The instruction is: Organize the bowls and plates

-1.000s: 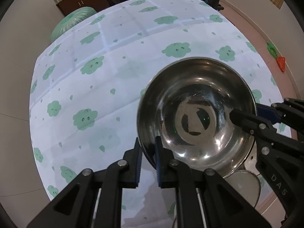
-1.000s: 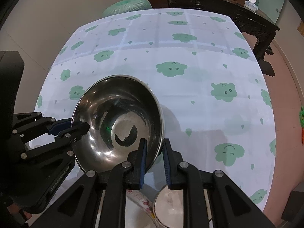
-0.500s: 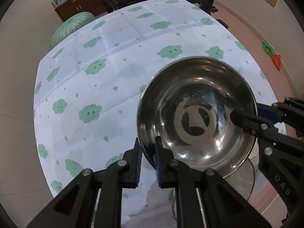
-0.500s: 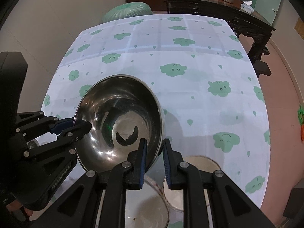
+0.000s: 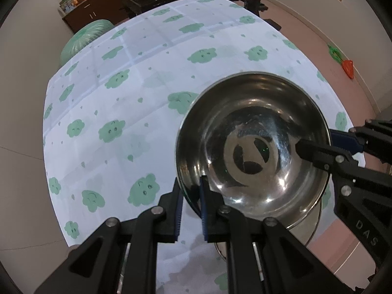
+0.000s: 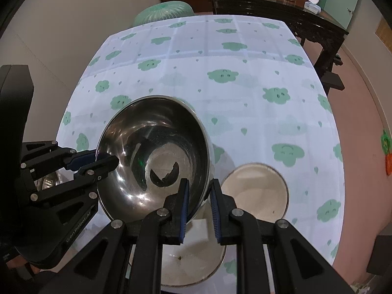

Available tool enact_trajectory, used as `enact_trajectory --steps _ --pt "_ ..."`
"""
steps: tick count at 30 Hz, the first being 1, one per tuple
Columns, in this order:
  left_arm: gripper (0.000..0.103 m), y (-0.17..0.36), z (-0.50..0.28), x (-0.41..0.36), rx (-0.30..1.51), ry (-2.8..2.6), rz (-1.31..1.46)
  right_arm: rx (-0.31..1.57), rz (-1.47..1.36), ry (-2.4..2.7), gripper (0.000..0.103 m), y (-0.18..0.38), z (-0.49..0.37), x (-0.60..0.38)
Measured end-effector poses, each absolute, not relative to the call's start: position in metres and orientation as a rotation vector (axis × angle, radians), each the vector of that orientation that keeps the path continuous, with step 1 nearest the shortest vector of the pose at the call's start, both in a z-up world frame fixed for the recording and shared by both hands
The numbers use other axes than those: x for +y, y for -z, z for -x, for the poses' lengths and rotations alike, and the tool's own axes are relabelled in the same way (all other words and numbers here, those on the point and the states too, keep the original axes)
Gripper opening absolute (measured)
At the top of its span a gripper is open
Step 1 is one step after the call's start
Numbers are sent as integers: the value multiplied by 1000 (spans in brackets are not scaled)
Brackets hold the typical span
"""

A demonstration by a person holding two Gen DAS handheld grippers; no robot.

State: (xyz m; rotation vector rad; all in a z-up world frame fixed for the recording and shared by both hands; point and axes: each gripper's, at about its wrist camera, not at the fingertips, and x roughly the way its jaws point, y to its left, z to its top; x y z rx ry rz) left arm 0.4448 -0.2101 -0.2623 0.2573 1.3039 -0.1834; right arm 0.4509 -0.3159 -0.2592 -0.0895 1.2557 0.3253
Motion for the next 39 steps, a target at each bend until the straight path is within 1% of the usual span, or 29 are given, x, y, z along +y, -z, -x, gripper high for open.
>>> enact_trajectory --steps 17,39 --pt "10 275 -403 -220 1337 240 -309 1316 85 -309 20 275 -402 -323" --pt "10 300 -385 -229 1396 283 -366 1401 72 -313 20 305 -383 -327"
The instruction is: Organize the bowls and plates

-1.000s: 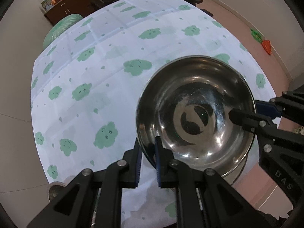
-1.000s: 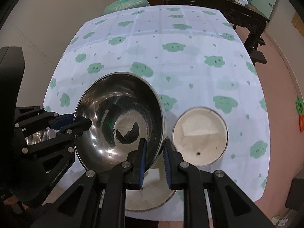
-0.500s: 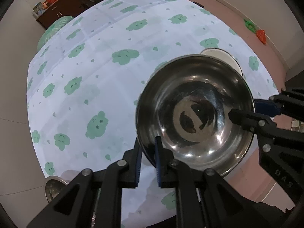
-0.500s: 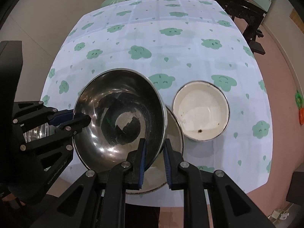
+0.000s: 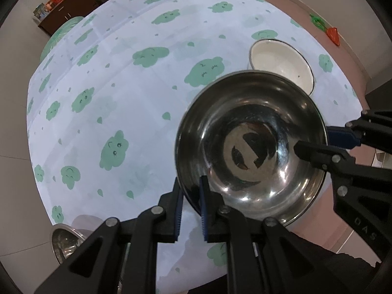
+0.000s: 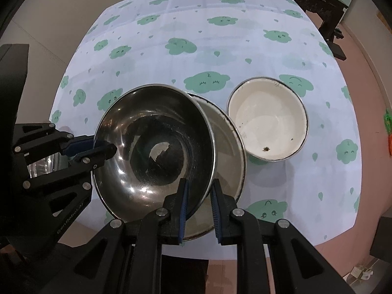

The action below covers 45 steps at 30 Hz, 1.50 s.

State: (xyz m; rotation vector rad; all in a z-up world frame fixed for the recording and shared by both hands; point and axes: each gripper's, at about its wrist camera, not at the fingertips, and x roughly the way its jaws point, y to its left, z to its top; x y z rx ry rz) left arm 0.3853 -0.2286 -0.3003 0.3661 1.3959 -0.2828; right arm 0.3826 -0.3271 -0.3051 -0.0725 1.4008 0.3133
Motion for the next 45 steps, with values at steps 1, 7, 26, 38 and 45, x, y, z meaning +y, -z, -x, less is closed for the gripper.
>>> enact_trajectory --steps 1,7,26,38,45 --pt "10 301 -386 -228 1397 282 -367 1404 74 -315 20 306 -383 -326" --pt "10 301 -387 -230 1393 282 -387 1413 86 -315 20 310 -383 -324" --pt "16 300 -387 -231 1389 281 -377 1421 71 -318 24 312 -380 -323" --pt "30 291 -394 -225 1372 271 -342 1385 51 -321 24 299 -382 -329" --pt "35 286 -398 -224 1360 263 -325 1368 31 -340 24 293 -382 -330"
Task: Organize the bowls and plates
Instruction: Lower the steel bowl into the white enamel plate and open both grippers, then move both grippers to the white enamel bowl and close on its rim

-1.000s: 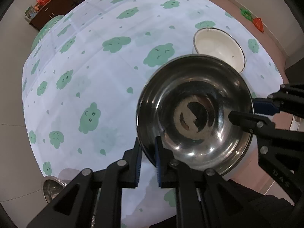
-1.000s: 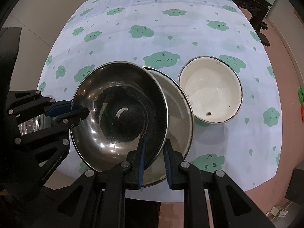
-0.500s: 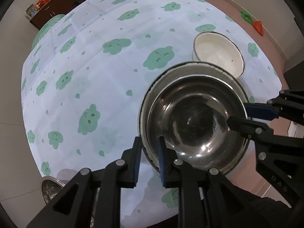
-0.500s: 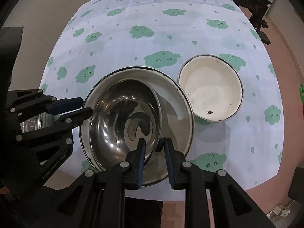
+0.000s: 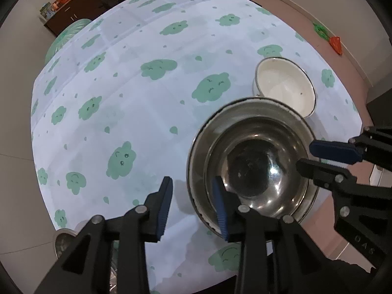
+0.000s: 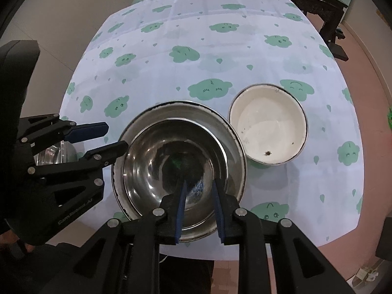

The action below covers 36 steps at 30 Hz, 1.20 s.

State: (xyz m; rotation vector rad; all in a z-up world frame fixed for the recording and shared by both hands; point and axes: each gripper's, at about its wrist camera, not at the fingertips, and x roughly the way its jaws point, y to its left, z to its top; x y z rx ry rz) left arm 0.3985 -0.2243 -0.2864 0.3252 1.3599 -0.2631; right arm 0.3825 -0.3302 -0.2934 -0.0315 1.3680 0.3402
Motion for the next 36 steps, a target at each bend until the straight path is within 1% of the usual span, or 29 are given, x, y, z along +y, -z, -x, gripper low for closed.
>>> enact_trajectory --steps 9,13,26,36 --pt "38 285 -404 -226 1355 250 -319 1341 7 -353 24 287 -387 -336" --pt "43 283 -409 -231 1346 242 -310 1325 -7 -351 24 284 -389 -342" --pt "44 276 -436 -254 1330 250 -290 1289 -64 -276 24 283 -403 -382" --pt "44 283 -458 -285 1331 281 -324 1312 -93 -222 24 296 -415 -414"
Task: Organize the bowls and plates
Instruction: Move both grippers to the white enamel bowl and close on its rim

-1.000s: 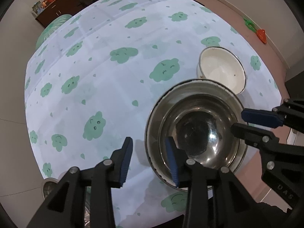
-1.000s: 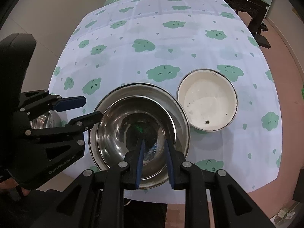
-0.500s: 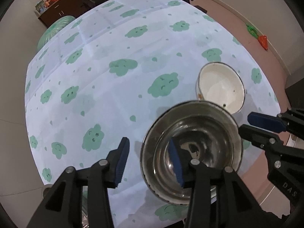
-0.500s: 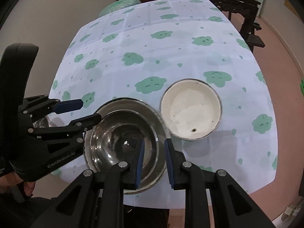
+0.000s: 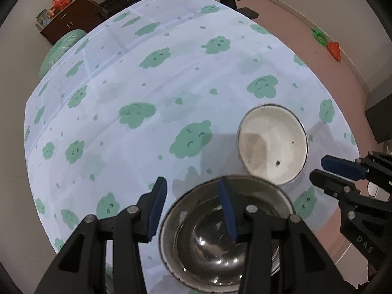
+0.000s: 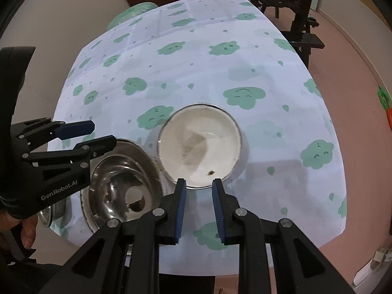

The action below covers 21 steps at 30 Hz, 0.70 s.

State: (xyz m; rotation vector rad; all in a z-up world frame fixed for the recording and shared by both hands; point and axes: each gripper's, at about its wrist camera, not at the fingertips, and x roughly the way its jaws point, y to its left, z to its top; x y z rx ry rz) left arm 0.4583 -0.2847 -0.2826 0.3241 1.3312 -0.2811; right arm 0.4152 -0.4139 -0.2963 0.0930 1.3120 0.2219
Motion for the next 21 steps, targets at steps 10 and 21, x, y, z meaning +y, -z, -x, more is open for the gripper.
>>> enact_trajectory --steps 10,21 --pt "44 301 -482 -314 1361 305 -365 1342 -108 -176 24 316 -429 -437" --pt "44 316 -491 -332 1381 322 -394 1353 -126 -161 24 332 -443 -445"
